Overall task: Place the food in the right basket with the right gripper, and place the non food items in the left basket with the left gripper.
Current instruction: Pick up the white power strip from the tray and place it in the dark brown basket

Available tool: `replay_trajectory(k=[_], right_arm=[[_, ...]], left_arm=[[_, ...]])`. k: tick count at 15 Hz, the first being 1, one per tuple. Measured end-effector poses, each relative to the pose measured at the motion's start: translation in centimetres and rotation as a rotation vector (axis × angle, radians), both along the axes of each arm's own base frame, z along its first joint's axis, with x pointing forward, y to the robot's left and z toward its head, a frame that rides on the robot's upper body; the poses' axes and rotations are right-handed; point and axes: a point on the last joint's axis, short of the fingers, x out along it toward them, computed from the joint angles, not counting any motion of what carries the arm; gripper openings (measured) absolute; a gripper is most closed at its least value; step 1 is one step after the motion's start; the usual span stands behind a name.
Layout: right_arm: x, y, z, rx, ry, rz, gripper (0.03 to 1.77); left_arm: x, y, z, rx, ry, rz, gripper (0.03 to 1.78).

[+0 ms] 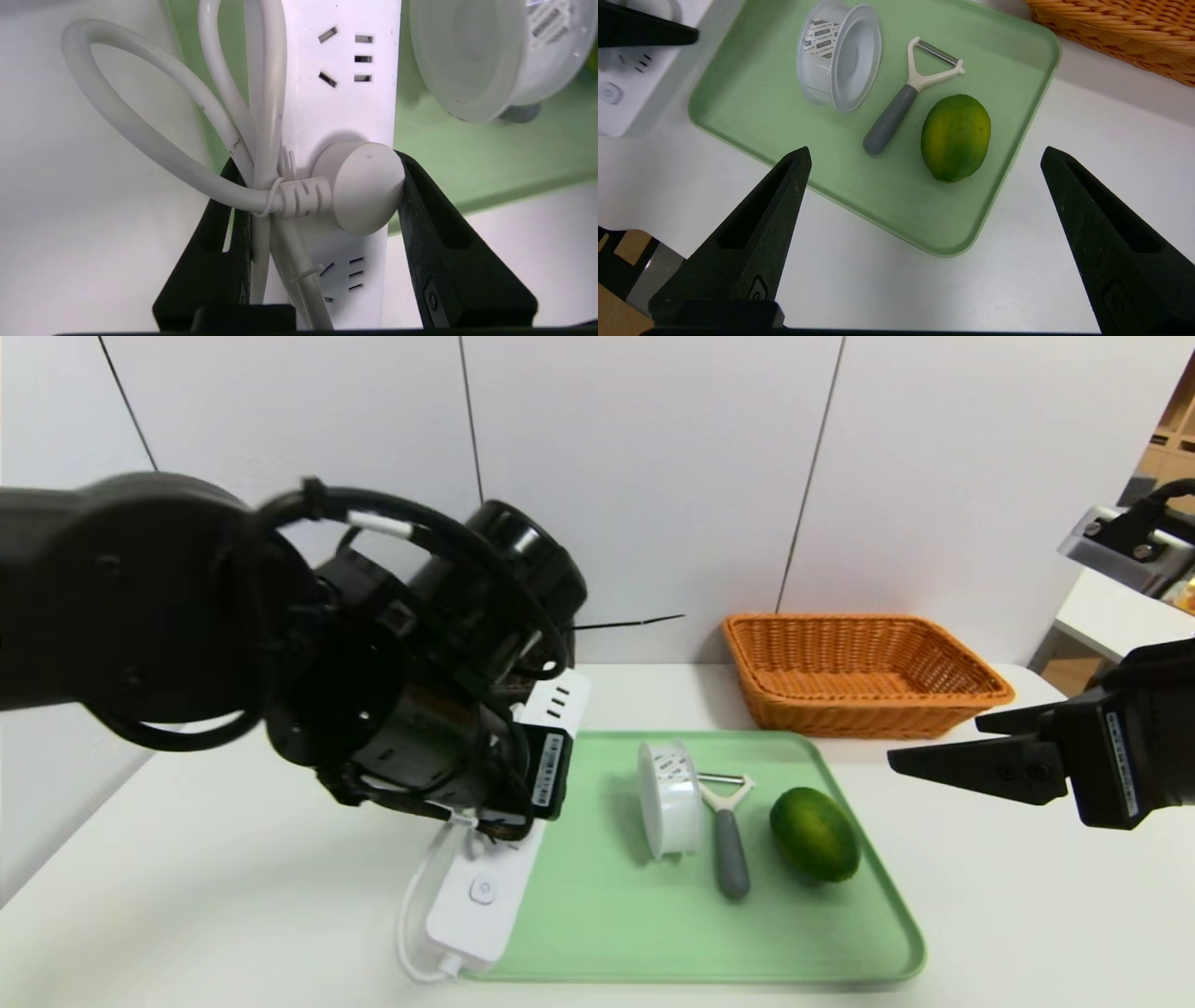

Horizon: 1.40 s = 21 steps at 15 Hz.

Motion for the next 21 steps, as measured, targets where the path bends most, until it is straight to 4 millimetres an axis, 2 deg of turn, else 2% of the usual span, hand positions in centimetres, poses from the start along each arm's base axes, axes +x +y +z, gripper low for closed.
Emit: replay_trajectory(k=[3,8,11,17,21], right_arm=[[-0.1,-0.1,0.0,0.001,-0.002,-0.001,1.70],[-0.3,-0.2,-0.1,0.000,-0.002,-0.001,1.70],[-0.3,-0.2,-0.2,-0.002,0.002,-0.005,1.70],[-0.2,-0.3,-0.3,-0.003,0.003,-0.009,1.70],[-0.1,-0.2,-0.1,0.000,-0.004,-0.010,1.70]], left_arm=[[-1.2,2.5,3.1,-0.001,-0.051,-0.081,0.90],[-0.3,7.2,6.1,0.004,-0.124,-0.241,0.90],[1.2,9.5,6.3,0.066,-0.167,-0.331,0.90],[4.3,12.7,5.3,0.186,-0.227,-0.520,0.90],[6.7,15.1,5.9,0.215,-0.322,-0.624,0.90]])
